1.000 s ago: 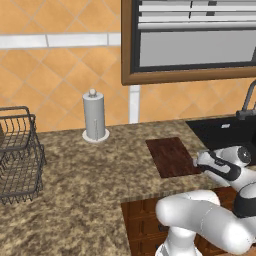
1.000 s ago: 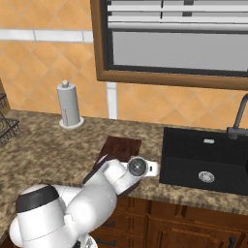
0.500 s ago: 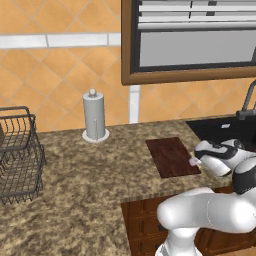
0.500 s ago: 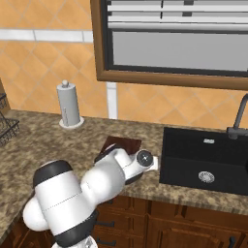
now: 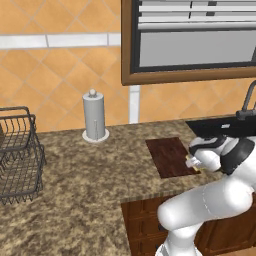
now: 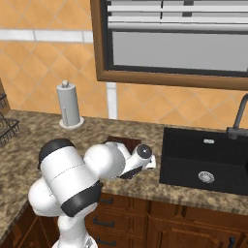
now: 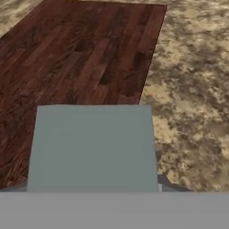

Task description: Pick up the sponge from the counter and clean the cutting board by briefly scrubbing or pressing down on the cutting board. Once finished, release the sponge.

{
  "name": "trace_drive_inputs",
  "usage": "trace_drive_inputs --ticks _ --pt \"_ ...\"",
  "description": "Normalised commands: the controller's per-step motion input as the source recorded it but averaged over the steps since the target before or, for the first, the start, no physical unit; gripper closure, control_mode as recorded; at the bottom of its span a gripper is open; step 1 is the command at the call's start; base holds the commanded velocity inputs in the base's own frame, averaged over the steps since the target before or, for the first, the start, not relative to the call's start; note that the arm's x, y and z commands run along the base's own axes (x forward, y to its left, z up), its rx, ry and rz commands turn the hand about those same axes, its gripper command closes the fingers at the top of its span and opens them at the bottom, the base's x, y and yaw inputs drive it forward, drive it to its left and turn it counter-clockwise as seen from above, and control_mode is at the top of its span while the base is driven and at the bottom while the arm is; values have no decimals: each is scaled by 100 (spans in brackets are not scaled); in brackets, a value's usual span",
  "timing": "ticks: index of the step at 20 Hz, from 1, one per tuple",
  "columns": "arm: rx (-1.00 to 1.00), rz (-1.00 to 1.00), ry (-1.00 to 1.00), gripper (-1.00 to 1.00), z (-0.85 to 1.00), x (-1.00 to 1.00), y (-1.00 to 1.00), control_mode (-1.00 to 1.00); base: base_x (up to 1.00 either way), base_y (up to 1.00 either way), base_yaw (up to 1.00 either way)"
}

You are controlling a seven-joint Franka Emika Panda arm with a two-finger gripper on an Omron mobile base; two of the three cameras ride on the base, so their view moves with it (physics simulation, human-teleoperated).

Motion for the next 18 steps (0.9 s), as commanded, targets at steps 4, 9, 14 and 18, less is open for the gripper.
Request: trace_drive_inputs --ticks 4,9,14,18 --pt "0 0 0 100 0 -23 20 -100 0 0 0" --pt "0 0 0 100 -8 -33 27 -100 0 0 0" --pt "0 0 1 100 -29 -1 33 -100 0 0 0" --pt "0 0 6 100 -41 0 17 -100 0 0 0"
